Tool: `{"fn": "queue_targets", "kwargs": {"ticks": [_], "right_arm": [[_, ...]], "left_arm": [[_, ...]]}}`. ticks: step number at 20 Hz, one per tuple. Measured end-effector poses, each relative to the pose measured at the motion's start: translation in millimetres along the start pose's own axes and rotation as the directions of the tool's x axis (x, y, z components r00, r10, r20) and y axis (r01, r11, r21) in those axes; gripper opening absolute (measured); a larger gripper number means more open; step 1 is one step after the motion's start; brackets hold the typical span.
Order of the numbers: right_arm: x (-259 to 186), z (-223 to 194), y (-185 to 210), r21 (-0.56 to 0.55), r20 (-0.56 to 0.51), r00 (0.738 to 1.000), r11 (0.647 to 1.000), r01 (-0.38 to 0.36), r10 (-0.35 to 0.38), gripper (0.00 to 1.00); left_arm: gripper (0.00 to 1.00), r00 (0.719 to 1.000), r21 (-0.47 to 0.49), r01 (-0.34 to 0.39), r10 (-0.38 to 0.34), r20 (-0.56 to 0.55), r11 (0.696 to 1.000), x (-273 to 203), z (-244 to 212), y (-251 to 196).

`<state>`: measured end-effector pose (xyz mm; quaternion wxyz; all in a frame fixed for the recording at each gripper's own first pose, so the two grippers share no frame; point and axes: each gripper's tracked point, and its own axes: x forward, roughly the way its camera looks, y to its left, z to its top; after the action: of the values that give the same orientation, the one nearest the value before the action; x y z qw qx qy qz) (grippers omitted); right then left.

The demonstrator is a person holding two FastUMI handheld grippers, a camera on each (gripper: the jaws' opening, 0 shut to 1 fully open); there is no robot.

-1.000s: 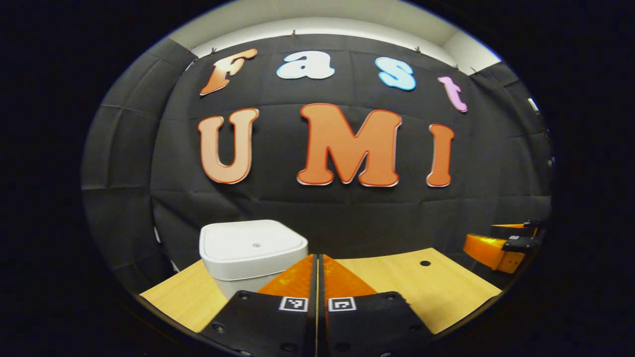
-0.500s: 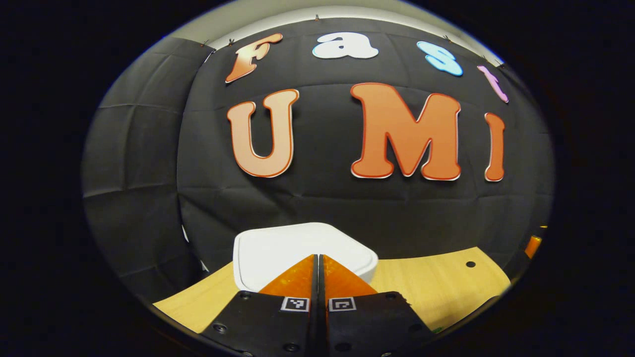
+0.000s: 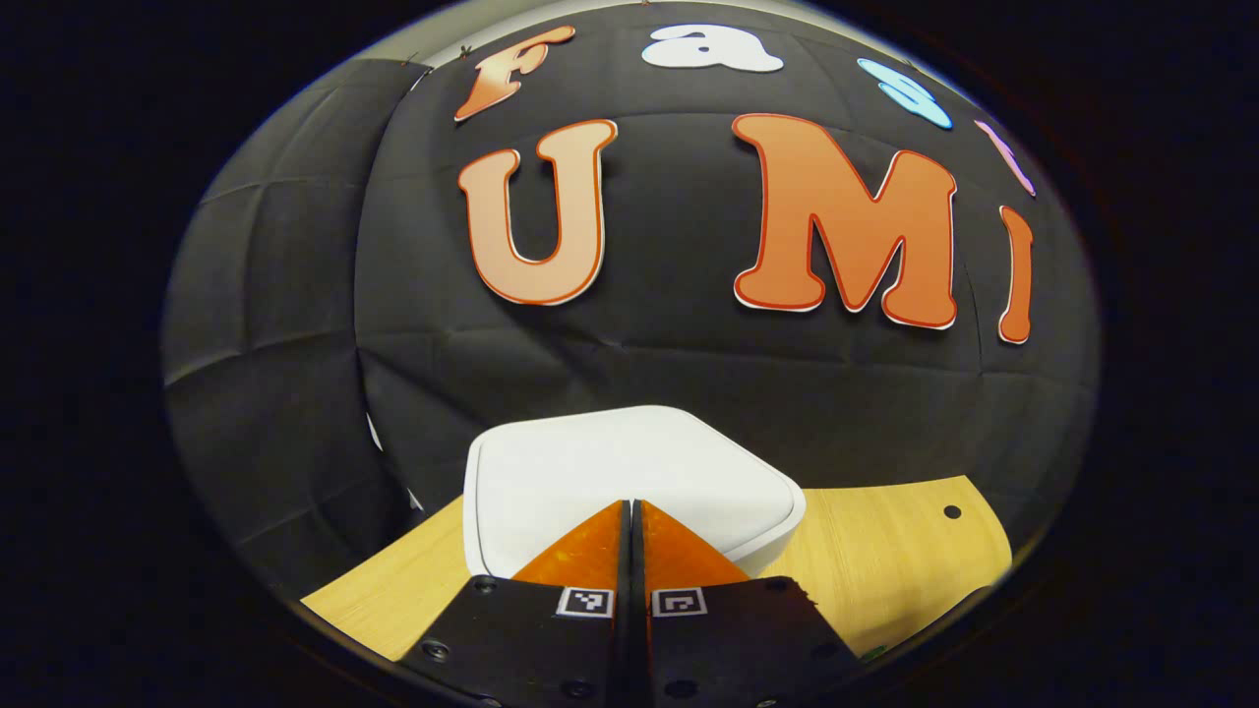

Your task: Press the lid of the desktop garbage bin to open it, pick up the crumpled paper on the desktop and throw it into the bin, then pick up the pop can on the desktop and drop it into the bin, and finally close the garbage bin lid.

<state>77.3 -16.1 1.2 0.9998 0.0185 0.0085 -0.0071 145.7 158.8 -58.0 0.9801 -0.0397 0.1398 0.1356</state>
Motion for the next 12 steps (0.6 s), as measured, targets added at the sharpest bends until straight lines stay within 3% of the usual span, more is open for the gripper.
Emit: {"fn": "queue_targets", "kwargs": {"ticks": [4,7,9,11,12], "right_arm": [[0.8,-4.5,4.1,-0.016,-0.013,1.0,1.0,-0.016,0.015,0.94],[0.1,-4.0,1.0,-0.007,-0.016,1.0,1.0,-0.015,0.015,0.94],[-1.6,-3.9,-1.7,-0.001,-0.014,1.0,1.0,-0.01,0.01,0.94],[-4.3,-3.5,-4.6,0.002,-0.012,1.0,1.0,-0.003,0.003,0.94],[-5.3,-3.2,-5.7,0.004,-0.012,1.0,1.0,-0.001,0.001,0.94]], "left_arm": [[0.0,0.999,-0.088,0.043,-0.041,0.027,0.995,-2.7,7.0,0.2],[0.0,0.999,-0.057,-0.012,0.015,0.046,0.998,-10.1,20.6,7.2],[0.0,0.992,-0.047,-0.031,0.037,0.122,0.998,-27.0,44.7,5.0],[0.01,0.973,-0.035,0.009,-0.001,0.229,0.999,-51.0,75.7,-7.4],[0.11,0.966,-0.018,0.019,-0.013,0.258,1.0,-61.9,81.6,-12.4]]}}
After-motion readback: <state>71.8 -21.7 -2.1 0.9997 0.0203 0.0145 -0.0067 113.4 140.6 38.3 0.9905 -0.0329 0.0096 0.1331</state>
